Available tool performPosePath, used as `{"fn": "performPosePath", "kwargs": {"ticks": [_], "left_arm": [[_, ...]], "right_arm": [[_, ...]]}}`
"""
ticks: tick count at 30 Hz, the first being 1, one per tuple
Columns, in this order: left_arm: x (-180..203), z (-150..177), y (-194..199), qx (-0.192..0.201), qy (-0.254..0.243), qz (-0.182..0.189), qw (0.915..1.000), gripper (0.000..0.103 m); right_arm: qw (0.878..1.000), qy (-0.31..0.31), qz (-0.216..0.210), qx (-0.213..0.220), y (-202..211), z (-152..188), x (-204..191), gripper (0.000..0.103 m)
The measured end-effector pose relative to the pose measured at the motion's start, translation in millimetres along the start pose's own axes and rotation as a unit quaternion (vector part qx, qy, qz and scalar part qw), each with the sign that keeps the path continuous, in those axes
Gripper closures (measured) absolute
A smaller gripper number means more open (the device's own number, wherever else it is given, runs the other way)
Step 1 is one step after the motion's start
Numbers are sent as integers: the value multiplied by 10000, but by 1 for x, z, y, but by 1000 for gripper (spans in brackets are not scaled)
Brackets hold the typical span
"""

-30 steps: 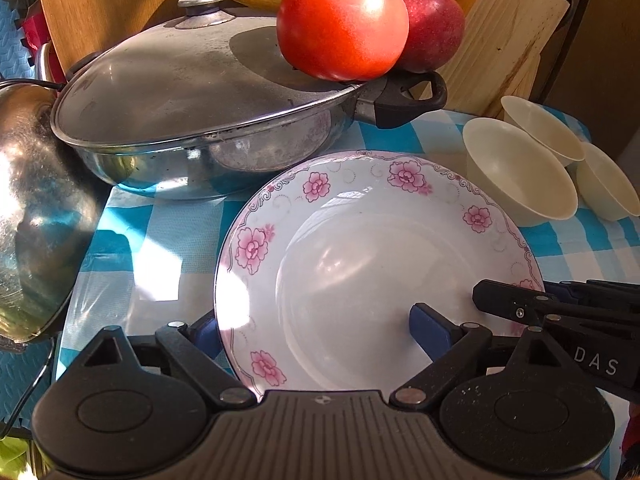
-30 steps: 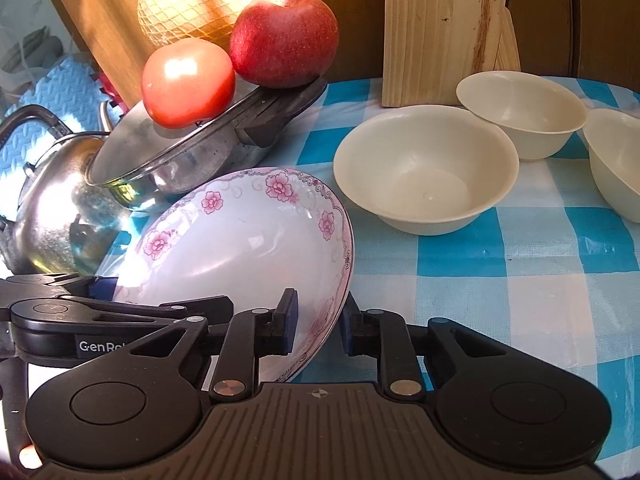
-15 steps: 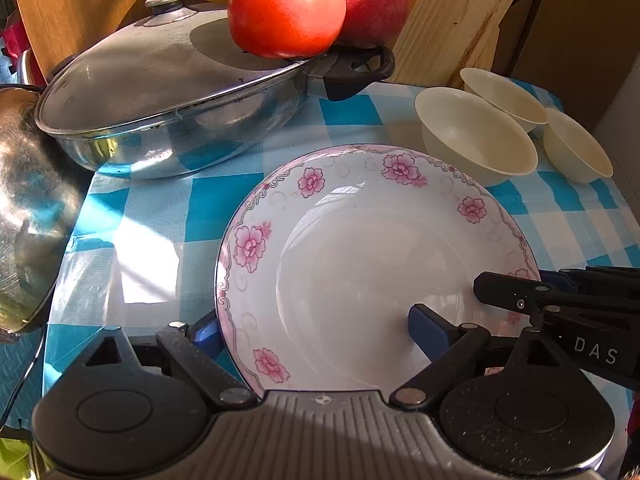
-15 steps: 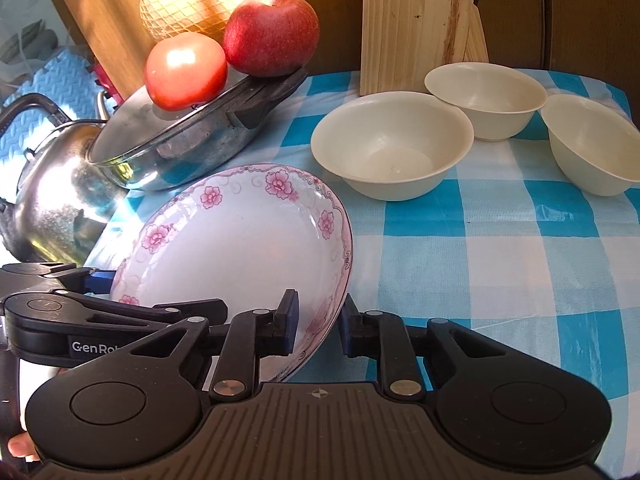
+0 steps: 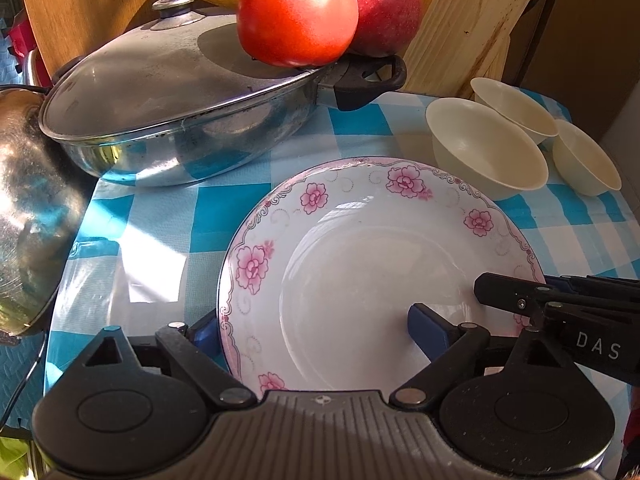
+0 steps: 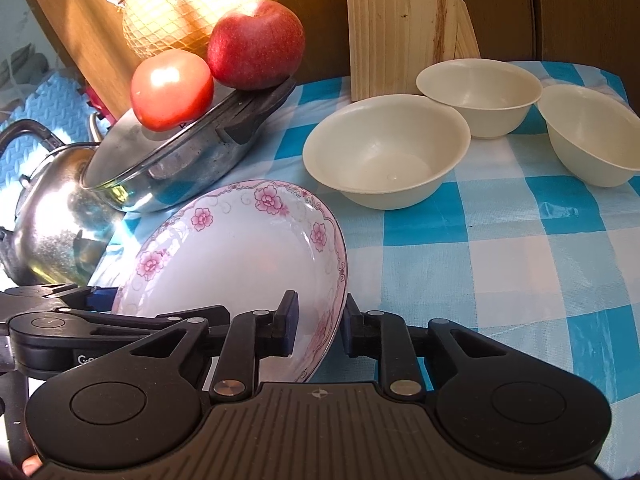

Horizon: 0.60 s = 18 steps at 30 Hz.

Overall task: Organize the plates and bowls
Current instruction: 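Close the right gripper on the pink-flower dish rim and lift, then carry the pink-flower dish with the right gripper over the plate stack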

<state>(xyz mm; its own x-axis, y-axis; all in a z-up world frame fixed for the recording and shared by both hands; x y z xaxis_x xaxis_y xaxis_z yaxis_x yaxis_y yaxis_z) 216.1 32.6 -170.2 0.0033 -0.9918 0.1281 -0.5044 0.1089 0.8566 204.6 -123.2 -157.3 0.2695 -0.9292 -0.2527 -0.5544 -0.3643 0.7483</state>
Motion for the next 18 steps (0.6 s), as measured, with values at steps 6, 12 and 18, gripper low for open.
{"fn": "performPosePath", "kwargs": {"ticks": [6, 12, 18], "left_arm": [[-3, -5, 13, 201, 56, -7, 9998, 18], [1, -3, 18, 312, -99, -150, 9994, 19], [2, -1, 22, 329, -40, -51, 9994, 19]], "right_arm": [[9998, 18, -80, 171, 10, -6, -6, 75], [9999, 86, -35, 113, 9, -2, -6, 75], [9997, 117, -34, 201, 17, -2, -6, 75]]}}
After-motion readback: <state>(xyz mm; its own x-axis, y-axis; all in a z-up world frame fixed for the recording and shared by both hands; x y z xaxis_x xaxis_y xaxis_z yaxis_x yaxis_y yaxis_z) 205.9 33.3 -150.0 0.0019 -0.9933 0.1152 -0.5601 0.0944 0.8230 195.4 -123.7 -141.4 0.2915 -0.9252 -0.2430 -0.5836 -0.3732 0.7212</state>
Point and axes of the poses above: each gripper's, at about its wrist camera, not at the fingertips, and y roughly against the way its jaws point, x to its right, z to its underside, the point moved 9 cm from there along -y, roughly the way its jaws point, and after that the axes turned 6 degrees about y, right-handed, at the moved point
